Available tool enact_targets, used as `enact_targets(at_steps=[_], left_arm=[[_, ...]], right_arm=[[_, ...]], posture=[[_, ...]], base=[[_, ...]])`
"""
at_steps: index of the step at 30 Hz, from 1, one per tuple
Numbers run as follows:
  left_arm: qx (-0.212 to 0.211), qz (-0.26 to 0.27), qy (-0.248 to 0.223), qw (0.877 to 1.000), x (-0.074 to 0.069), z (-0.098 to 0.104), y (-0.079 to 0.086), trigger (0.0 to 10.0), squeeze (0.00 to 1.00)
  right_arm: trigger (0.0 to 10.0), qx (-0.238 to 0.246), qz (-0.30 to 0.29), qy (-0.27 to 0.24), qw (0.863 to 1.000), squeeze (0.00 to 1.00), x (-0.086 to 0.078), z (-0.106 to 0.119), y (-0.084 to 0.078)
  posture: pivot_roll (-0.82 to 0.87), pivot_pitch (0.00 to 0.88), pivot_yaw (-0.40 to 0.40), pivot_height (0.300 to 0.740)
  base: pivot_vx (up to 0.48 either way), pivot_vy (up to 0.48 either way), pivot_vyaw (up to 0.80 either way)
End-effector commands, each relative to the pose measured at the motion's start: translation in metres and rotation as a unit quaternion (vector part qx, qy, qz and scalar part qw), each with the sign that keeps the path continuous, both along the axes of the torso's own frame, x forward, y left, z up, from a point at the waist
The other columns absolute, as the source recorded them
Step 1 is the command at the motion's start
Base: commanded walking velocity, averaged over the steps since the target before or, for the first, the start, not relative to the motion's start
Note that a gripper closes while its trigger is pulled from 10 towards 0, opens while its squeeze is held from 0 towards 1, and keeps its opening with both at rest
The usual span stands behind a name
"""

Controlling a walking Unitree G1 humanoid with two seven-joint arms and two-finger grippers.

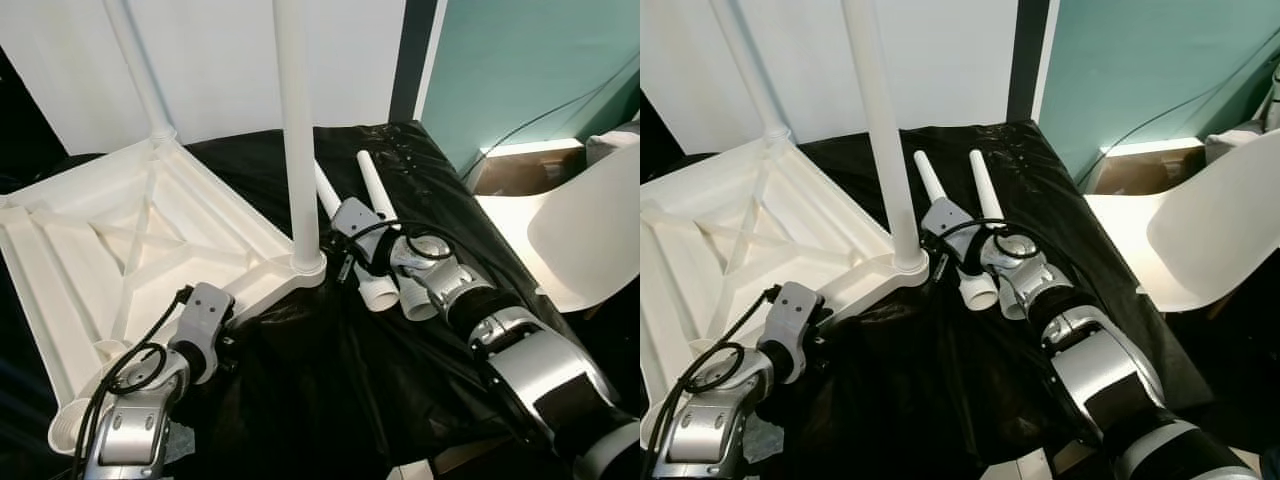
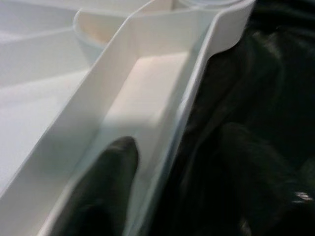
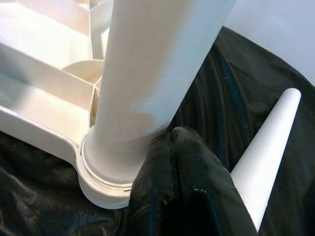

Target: Building children table

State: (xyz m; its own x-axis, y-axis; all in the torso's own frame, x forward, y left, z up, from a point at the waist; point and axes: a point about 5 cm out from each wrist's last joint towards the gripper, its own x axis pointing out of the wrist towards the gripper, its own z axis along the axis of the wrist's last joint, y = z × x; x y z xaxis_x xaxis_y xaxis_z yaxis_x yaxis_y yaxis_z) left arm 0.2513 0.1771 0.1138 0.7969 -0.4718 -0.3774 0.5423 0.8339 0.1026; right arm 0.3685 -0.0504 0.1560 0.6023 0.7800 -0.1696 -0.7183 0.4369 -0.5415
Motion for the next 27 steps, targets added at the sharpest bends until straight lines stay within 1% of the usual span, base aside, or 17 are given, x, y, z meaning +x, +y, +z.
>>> enact_targets(at_steps=[1,2,3,4,6,9,11,12,13,14,16,17,18,20,24,26,27], left_arm=[[-0.009,-0.017,-0.024,1.0,0.0,0.009,-0.004,10.0,0.54],[-0.026,-0.042,-0.045,0.998,-0.002,0.017,-0.01,10.0,0.0],[-0.038,-0.059,-0.059,0.996,-0.004,0.023,-0.013,10.0,0.0],[-0.038,-0.059,-0.059,0.996,-0.004,0.023,-0.013,10.0,0.0],[-0.053,-0.081,-0.076,0.992,-0.007,0.031,-0.015,10.0,0.0],[-0.053,-0.083,-0.079,0.992,-0.007,0.033,-0.014,10.0,0.0],[-0.051,-0.08,-0.079,0.992,-0.006,0.034,-0.011,10.0,0.0],[-0.042,-0.069,-0.072,0.994,-0.004,0.032,-0.006,10.0,0.0],[-0.042,-0.069,-0.072,0.994,-0.004,0.032,-0.006,10.0,0.0],[-0.031,-0.058,-0.063,0.996,-0.002,0.029,-0.001,10.0,0.0],[0.013,-0.044,-0.012,0.999,-0.002,0.012,0.013,10.0,0.0],[0.013,-0.044,-0.012,0.999,-0.002,0.012,0.013,10.0,0.0],[0.025,-0.04,0.004,0.999,-0.002,0.007,0.017,10.0,0.0],[0.044,-0.012,0.034,0.998,0.002,-0.004,0.026,10.0,0.0],[0.057,0.008,0.05,0.997,0.004,-0.01,0.031,10.0,0.0],[0.053,0.008,0.058,0.997,0.004,-0.011,0.031,10.0,0.0],[0.055,0.011,0.072,0.996,0.002,-0.015,0.032,9.5,0.0]], right_arm=[[10.0,0.015,0.01,-0.003,1.0,0.0,-0.003,0.0,0.003],[10.0,0.018,0.006,0.0,1.0,0.0,-0.005,-0.003,0.002],[10.0,0.02,0.003,0.001,1.0,0.0,-0.005,-0.004,0.001],[10.0,0.02,0.003,0.001,1.0,0.0,-0.005,-0.004,0.001],[10.0,0.021,-0.012,0.01,1.0,0.0,-0.007,-0.011,-0.004],[10.0,0.022,-0.019,0.014,0.999,0.0,-0.008,-0.013,-0.006],[10.0,0.023,-0.025,0.019,0.999,0.0,-0.01,-0.017,-0.008],[10.0,0.023,-0.028,0.024,0.999,0.0,-0.012,-0.02,-0.01],[10.0,0.023,-0.028,0.024,0.999,0.0,-0.012,-0.02,-0.01],[10.0,0.023,-0.028,0.028,0.999,0.0,-0.014,-0.022,-0.011],[10.0,0.023,0.004,0.034,0.999,0.0,-0.024,-0.025,-0.007],[10.0,0.023,0.004,0.034,0.999,0.0,-0.024,-0.025,-0.007],[10.0,0.021,0.016,0.033,0.999,0.0,-0.027,-0.025,-0.006],[10.0,0.016,0.029,0.028,0.999,0.0,-0.026,-0.02,-0.002],[10.0,0.016,0.033,0.022,0.999,0.0,-0.024,-0.014,0.001],[10.0,0.016,0.039,0.018,0.999,0.0,-0.022,-0.01,0.003],[10.0,0.013,0.051,0.012,0.999,0.0,-0.022,-0.007,0.007]], posture=[[0.06,0.0,0.007,0.74],[0.06,0.0,0.007,0.74],[0.06,0.0,0.007,0.74],[0.06,0.0,0.007,0.74],[0.05,0.0,0.008,0.74],[0.05,0.0,0.008,0.74],[0.05,0.0,0.007,0.74],[0.05,0.0,0.007,0.74],[0.05,0.0,0.007,0.74],[0.05,0.0,0.007,0.74],[0.04,0.0,0.01,0.74],[0.04,0.0,0.01,0.74],[0.04,0.0,0.009,0.74],[0.04,0.0,0.007,0.74],[0.04,0.0,0.004,0.74],[0.05,0.0,0.003,0.74],[0.05,0.0,0.004,0.74]], base=[[0.0,0.0,0.0],[0.0,0.0,0.0],[0.0,0.0,0.0],[0.0,0.0,0.0],[0.0,0.0,0.0],[0.0,0.0,0.0],[0.0,0.0,0.0],[0.0,0.0,0.0],[0.0,0.0,0.0],[0.0,0.0,0.0],[0.0,0.0,0.0],[0.0,0.0,0.0],[0.0,0.0,0.0],[0.0,0.0,0.0],[0.0,0.0,0.0],[0.0,0.0,0.0],[0.0,0.0,0.0]])
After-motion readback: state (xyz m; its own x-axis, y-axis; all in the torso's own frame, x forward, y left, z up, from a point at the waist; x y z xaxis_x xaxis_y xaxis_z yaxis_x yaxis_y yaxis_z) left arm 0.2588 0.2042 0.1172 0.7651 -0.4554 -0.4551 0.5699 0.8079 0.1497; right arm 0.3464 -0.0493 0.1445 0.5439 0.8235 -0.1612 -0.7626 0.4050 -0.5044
